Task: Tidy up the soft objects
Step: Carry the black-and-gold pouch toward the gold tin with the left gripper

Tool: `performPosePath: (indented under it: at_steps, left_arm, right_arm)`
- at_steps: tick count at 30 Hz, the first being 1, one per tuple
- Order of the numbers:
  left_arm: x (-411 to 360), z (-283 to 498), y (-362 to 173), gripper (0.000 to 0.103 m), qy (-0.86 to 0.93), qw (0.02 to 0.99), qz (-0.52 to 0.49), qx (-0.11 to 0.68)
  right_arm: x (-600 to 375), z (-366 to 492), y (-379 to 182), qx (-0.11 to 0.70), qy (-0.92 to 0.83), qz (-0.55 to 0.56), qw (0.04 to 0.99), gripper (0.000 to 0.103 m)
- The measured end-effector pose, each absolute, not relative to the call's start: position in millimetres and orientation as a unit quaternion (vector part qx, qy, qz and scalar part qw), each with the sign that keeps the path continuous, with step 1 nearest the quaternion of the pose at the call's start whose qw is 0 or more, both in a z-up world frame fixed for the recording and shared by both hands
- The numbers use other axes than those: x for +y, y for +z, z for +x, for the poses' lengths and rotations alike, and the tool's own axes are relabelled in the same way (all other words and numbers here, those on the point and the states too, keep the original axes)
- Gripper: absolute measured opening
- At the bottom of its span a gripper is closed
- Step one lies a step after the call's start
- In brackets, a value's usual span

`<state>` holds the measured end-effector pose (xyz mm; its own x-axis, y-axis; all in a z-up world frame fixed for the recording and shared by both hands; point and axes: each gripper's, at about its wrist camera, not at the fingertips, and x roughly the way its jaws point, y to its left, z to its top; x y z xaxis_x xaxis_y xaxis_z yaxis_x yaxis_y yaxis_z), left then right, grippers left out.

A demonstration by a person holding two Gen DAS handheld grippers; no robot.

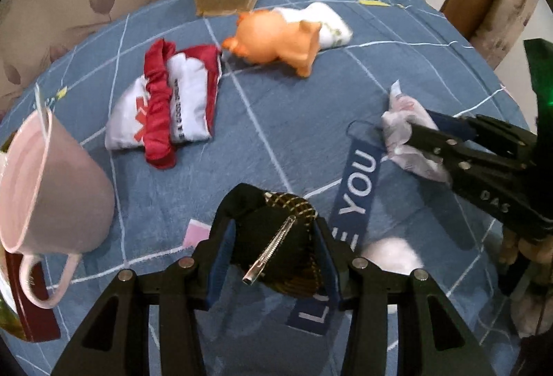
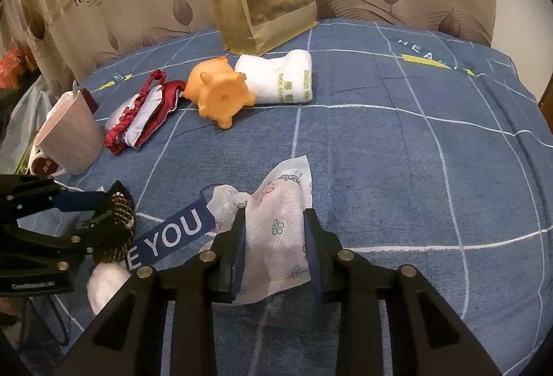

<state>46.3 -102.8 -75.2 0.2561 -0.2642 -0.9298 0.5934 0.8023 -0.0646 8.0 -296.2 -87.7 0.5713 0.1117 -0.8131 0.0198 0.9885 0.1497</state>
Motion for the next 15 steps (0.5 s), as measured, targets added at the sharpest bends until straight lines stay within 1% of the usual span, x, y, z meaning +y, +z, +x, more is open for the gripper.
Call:
performPosePath:
  at_steps: [3, 4, 5, 7, 15]
  left_arm:
    - [-101.5, 46.5, -76.2, 0.046, -0.274, 0.781, 0.146, 0.541]
    - [-101.6, 46.1, -76.0, 0.040, -0.274, 0.782, 0.145, 0.540]
    - [-101.9, 45.0, -75.5, 0.036, -0.277, 0.782, 0.146, 0.538]
    - [-102.0, 42.7, -74.2, 0.033, -0.281, 0.783, 0.148, 0.535]
    - [-96.6, 39.2, -67.3, 0.031, -0.279, 0.789, 0.140, 0.529]
  right_arm:
    - [-296.5, 7.8, -87.6, 0.462, 0.026, 0.072, 0.883, 0.030]
    - [-296.6, 7.8, -87.5, 0.463, 0.027, 0.073, 0.883, 0.030]
    - [-296.7, 7.8, -87.5, 0.463, 0.027, 0.073, 0.883, 0.030]
    - [-296.8, 7.9, -87.5, 0.463, 0.027, 0.075, 0.883, 0.030]
    - [-296.5, 8.1, -87.6, 0.463, 0.027, 0.075, 0.883, 0.031]
